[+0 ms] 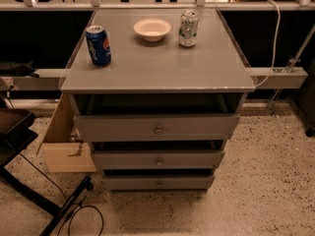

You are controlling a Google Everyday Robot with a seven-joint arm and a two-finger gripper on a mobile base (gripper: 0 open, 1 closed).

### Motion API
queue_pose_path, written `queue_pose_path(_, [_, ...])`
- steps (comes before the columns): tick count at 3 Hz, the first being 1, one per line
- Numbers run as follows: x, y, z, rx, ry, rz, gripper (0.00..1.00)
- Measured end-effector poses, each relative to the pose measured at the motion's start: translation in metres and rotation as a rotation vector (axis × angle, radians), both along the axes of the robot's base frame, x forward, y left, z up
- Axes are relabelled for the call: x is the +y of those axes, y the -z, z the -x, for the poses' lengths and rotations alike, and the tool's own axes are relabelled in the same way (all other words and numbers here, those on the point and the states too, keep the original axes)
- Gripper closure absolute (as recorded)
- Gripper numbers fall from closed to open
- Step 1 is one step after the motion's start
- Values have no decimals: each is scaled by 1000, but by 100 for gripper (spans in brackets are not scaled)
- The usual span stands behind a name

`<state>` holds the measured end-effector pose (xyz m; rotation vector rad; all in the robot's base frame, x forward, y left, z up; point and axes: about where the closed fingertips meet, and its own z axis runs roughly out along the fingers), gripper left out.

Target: Close bottom drawer

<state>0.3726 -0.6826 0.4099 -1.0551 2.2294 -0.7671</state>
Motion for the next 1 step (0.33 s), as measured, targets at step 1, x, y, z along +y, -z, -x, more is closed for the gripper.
queue_pose_path(1, [-11, -122, 58, -162, 58, 134, 100])
